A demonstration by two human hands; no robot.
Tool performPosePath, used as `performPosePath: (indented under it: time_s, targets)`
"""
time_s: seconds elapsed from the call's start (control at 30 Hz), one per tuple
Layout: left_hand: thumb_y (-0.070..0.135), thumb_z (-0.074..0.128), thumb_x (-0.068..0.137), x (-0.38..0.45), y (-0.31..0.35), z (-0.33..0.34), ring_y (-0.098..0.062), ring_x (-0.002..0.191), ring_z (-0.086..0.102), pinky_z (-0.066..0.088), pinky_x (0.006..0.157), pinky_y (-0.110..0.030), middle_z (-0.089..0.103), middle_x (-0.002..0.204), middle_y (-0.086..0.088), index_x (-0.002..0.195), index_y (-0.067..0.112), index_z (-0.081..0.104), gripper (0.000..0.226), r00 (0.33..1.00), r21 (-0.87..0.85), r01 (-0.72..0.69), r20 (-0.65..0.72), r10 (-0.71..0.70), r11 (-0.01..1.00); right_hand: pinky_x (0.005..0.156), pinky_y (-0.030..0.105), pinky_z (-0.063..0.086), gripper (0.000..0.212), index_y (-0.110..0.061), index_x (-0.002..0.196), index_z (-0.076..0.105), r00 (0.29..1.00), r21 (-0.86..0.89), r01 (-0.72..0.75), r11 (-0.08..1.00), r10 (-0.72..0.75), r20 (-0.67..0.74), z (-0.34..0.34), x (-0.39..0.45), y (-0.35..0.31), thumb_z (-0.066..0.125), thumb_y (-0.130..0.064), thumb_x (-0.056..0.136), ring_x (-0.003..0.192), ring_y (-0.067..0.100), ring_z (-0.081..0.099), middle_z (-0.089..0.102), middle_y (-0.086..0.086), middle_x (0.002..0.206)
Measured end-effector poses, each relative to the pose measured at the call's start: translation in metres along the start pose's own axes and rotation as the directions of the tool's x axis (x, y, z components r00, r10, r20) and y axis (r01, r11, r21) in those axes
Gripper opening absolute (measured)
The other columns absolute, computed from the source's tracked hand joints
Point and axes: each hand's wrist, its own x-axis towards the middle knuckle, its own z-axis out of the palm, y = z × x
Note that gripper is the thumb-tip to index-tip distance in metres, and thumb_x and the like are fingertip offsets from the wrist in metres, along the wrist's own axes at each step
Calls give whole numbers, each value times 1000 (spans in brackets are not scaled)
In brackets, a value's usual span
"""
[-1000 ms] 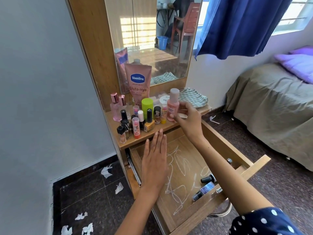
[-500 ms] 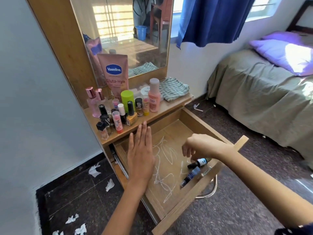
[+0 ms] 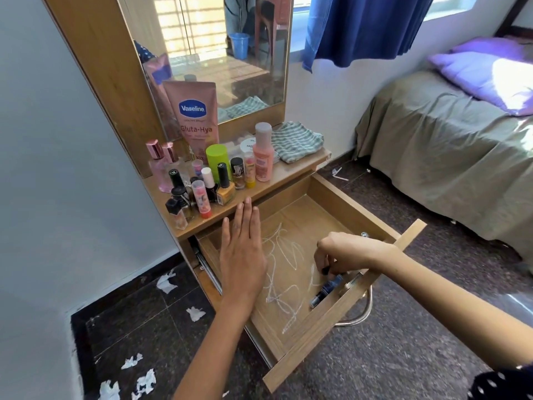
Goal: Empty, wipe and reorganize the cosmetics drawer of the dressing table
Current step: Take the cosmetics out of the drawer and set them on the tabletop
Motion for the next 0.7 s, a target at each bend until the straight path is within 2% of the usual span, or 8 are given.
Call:
performPosePath:
  time_s: [0.07, 0.17, 0.27, 0.37, 0.47, 0.57, 0.7]
  targets:
    - [6, 49, 90, 0, 0, 0, -15, 147, -6, -3, 119, -39, 0, 160, -5, 151, 10, 13, 71, 1000, 1, 7, -5, -7, 1000, 75, 29, 57, 18, -14, 92, 73, 996, 115, 10, 993, 0, -88, -6, -2, 1, 73, -4, 77, 84, 12, 69, 72, -2, 92]
    - [5, 50, 90, 1, 0, 0, -16, 147, -6, -2, 119, -40, 0, 160, -5, 151, 10, 13, 72, 1000, 9, 6, -1, -6, 1000, 72, 20, 57, 16, -8, 90, 72, 964, 403, 90, 911, 22, -265, -22, -5, -1, 79, -8, 76, 78, 5, 72, 74, -2, 87]
    - [5, 50, 90, 1, -1, 2, -16, 146, -10, -5, 118, -39, -5, 160, -5, 152, 10, 10, 74, 1000, 37, 5, -1, -5, 999, 69, 16, 55, 17, -6, 86, 71, 859, 576, 224, 786, 120, -498, -42, -3, -12, 81, -11, 72, 75, 4, 71, 74, -1, 82]
    - [9, 46, 92, 0, -1, 2, -15, 146, -15, -10, 117, -39, -10, 160, -4, 152, 11, 5, 73, 1000, 52, 9, 3, -9, 999, 71, 21, 56, 21, -5, 85, 71, 667, 619, 384, 685, 257, -699, -60, 9, -35, 83, -11, 69, 73, 10, 70, 73, 4, 81]
    - [13, 44, 93, 0, 0, 2, -16, 145, -16, -11, 117, -38, -10, 160, -4, 152, 10, 6, 70, 1000, 64, 11, 0, -11, 998, 71, 27, 59, 19, -13, 85, 72, 510, 601, 448, 661, 363, -780, -74, 24, -59, 84, -15, 70, 72, 7, 70, 73, -1, 83]
    - [21, 40, 97, 0, 0, 1, -16, 145, -17, -15, 115, -38, -12, 159, -5, 152, 10, 1, 68, 1000, 81, 16, -10, -15, 997, 75, 38, 59, 19, -15, 88, 72, 429, 603, 437, 667, 434, -792, -81, 40, -79, 82, -17, 73, 76, 11, 71, 73, -2, 86]
    - [31, 41, 96, -1, 3, -1, -20, 147, -5, -4, 118, -41, 0, 159, -8, 151, 7, 10, 68, 999, 110, 35, -31, -32, 993, 77, 35, 57, 20, -14, 93, 72, 344, 566, 412, 714, 453, -822, -80, 59, -97, 80, -18, 76, 78, 7, 67, 72, -3, 91]
